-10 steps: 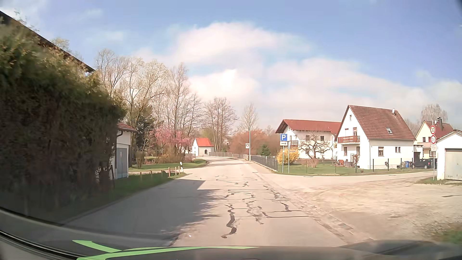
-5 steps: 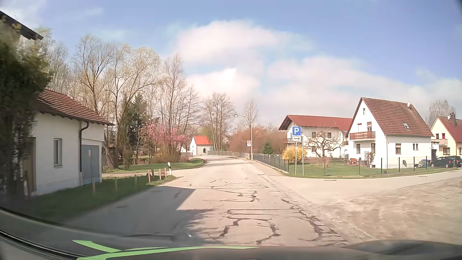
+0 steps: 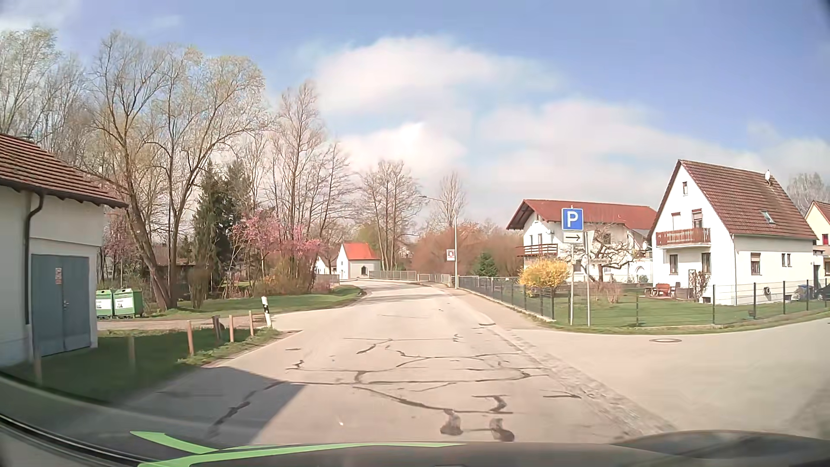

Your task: Follow the waypoints while adhering to traffic rules and regulations

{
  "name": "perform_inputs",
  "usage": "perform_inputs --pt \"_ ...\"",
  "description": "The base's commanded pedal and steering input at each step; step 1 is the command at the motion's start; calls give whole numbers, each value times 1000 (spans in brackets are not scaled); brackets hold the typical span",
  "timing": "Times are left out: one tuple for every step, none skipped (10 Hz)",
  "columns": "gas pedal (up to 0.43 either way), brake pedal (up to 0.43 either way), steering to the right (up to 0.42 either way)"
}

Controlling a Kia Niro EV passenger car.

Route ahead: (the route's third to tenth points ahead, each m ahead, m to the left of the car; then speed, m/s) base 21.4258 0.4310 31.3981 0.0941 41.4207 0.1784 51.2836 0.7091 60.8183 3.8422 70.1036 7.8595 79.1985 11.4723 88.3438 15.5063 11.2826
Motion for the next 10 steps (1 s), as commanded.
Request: perform_inputs --pt "319 0 1" --pt "319 0 1" --pt "311 0 1" --pt "311 0 1" --pt "299 0 1" --pt "268 0 2" --pt "268 0 5" --pt "228 0 7" --pt "197 0 10" --pt "189 0 10"
